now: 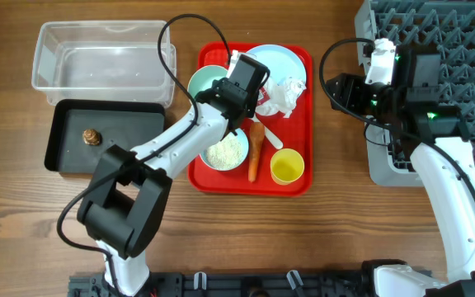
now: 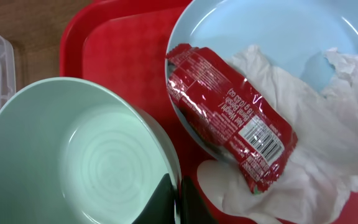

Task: Sort waste into correct bins and load items into the dishwasher rack
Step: 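Return the mint bowl to the red tray with the left gripper, then grasp the blue bowl of rice with the left gripper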

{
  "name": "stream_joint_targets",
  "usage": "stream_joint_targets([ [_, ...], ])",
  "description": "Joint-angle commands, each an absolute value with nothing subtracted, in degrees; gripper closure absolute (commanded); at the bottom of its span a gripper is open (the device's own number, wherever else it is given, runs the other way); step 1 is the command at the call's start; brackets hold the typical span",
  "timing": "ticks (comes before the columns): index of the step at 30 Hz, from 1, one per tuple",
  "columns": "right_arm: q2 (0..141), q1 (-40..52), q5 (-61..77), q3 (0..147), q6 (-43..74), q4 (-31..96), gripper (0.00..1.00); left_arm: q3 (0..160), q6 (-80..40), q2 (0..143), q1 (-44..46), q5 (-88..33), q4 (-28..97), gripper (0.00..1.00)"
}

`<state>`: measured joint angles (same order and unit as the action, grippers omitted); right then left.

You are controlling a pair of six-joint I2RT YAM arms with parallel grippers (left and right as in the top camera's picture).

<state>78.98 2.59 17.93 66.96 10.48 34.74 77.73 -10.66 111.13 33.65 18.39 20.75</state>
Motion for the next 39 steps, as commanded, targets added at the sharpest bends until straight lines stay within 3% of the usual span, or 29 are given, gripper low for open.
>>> stream_joint_targets([
  [1, 79.09, 2.68, 17.52, 67.85, 10.50, 34.79, 0.34, 77.69, -10.79, 111.77, 33.54, 17.96, 20.34, 0.96],
  [6, 79.26, 2.68, 17.52, 67.85, 10.46, 34.98, 0.34, 77.69, -10.81, 112.33, 33.56, 14.76, 21.23, 0.95],
  [10, 79.29, 2.66, 17.47, 67.85, 10.44, 35.27, 0.34, 77.69, -10.79, 112.31, 33.45, 14.83, 24.58, 0.78],
  [14, 79.29, 2.68, 17.30, 67.85, 10.46, 35.29, 0.35, 77.69, -10.76, 112.16, 33.04, 15.11, 28.38, 0.76],
  [16, 79.29, 2.68, 17.30, 67.85, 10.44, 35.27, 0.34, 77.71, -10.76, 111.46, 33.06, 15.35, 29.28, 0.66],
  [21, 79.29, 2.68, 17.28, 67.85, 10.39, 35.29, 0.20, 79.13, -10.96, 106.04, 33.39, 14.48, 33.23, 0.37],
  [27, 79.31, 2.68, 16.62, 67.85, 10.28, 35.22, 0.17, 80.82, -10.90, 97.34, 34.48, 6.02, 43.00, 0.35],
  [32, 79.31, 2.68, 16.67, 67.85, 10.52, 35.22, 0.17, 80.01, -10.68, 98.19, 35.88, -0.19, 52.05, 0.35],
  [39, 79.29, 2.68, 16.69, 67.85, 10.68, 35.24, 0.16, 75.26, -10.00, 101.08, 39.46, -3.42, 53.01, 0.36],
])
